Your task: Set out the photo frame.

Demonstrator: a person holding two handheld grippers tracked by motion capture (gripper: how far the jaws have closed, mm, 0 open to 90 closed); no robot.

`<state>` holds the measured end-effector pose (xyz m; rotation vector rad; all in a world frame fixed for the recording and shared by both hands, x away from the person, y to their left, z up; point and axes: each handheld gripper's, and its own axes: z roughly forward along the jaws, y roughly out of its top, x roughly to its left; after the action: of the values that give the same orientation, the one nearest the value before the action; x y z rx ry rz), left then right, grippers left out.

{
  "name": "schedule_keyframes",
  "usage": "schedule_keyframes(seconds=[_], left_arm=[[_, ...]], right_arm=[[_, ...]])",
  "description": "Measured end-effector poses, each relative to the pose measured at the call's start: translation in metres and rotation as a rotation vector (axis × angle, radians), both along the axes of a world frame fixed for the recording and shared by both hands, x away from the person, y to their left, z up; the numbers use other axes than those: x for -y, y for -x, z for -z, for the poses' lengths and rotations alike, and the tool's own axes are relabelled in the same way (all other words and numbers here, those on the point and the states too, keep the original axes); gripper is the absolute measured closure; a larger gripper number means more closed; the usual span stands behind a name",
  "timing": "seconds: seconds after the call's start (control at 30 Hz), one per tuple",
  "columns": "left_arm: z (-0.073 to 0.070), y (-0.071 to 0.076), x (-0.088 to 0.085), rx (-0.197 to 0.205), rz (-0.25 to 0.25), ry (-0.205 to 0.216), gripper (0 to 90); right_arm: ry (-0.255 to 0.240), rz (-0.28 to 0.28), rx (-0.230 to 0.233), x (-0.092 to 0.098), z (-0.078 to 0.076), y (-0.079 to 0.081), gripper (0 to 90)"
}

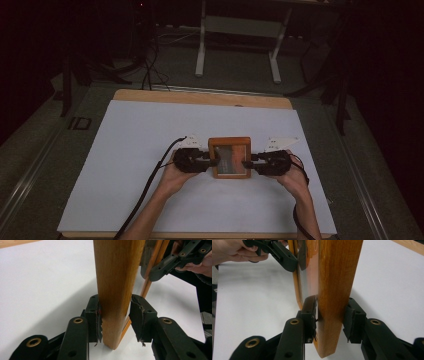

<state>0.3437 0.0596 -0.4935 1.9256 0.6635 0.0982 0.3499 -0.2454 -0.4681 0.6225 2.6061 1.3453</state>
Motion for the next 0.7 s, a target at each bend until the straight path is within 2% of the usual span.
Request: schedule_keyframes(seconds=[0.2,0.7], left_arm=[[-0.008,0.004,-0.005,0.009,-0.013,-0.001,62.7],[-0.022,0.009,-0.025,-0.02,-0.054,-0.021,62.4]], right_arm=[[-0.029,-0.007,-0.004,-0.002,-0.002,0.001,66.0],[-0.091,0.008,-0.073,-0.022,-0.001,-0.001,65.1]])
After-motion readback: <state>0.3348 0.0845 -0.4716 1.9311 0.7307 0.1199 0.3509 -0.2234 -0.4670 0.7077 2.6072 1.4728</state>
